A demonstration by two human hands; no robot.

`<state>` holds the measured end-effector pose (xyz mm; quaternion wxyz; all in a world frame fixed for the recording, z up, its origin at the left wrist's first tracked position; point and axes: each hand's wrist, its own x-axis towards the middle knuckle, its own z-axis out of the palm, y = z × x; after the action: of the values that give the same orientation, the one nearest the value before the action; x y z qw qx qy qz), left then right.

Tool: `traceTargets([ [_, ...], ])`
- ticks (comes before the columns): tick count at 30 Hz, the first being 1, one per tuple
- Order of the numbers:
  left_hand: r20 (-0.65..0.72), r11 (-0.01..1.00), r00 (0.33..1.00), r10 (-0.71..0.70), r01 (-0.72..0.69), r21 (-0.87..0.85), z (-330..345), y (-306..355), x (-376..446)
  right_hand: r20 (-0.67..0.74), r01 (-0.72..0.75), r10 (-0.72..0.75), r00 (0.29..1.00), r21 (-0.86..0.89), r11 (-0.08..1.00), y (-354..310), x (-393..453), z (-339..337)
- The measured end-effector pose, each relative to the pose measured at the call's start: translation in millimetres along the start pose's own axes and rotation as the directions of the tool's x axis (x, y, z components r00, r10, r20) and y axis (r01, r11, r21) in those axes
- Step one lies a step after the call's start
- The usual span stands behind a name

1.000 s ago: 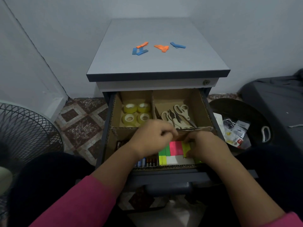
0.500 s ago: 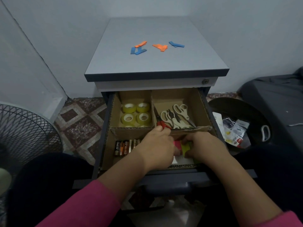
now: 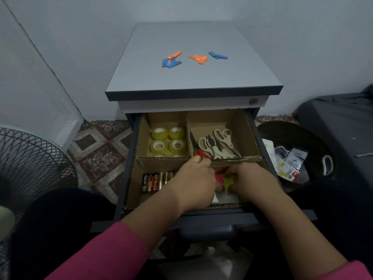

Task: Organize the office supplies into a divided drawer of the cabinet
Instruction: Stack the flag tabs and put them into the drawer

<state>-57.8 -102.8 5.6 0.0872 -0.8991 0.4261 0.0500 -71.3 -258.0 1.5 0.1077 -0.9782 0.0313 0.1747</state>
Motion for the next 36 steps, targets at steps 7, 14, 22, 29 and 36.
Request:
traceTargets([
  [7, -0.007, 1.0, 1.0, 0.0, 0.0, -0.012, 1.3, -0.1, -0.6, 0.0, 0.003, -0.003, 1.0, 0.009, 1.0, -0.1, -1.0, -0.5],
  [14, 0.01, 1.0, 1.0, -0.007, 0.007, -0.02, -0.2, -0.4, -0.3, -0.014, -0.003, 0.004, 1.0, 0.04, 0.999, 0.2, -1.0, -0.9],
  [22, 0.028, 1.0, 0.999, -0.014, 0.014, 0.0, -2.5, 0.5, 0.3, -0.072, -0.075, 0.077, 0.994, 0.041, 0.996, 3.2, 1.4, 0.7],
  [29, 0.047, 0.999, 0.999, -0.013, 0.011, 0.05, -2.6, 1.2, 1.8, -0.068, -0.078, 0.082, 0.994, 0.051, 0.996, 3.5, 5.3, 4.4],
  [36, 0.01, 0.999, 1.0, 0.021, -0.021, -0.035, -1.7, -3.1, 1.6, -0.08, -0.073, 0.077, 0.994, 0.06, 0.996, 3.4, 3.3, 0.3],
])
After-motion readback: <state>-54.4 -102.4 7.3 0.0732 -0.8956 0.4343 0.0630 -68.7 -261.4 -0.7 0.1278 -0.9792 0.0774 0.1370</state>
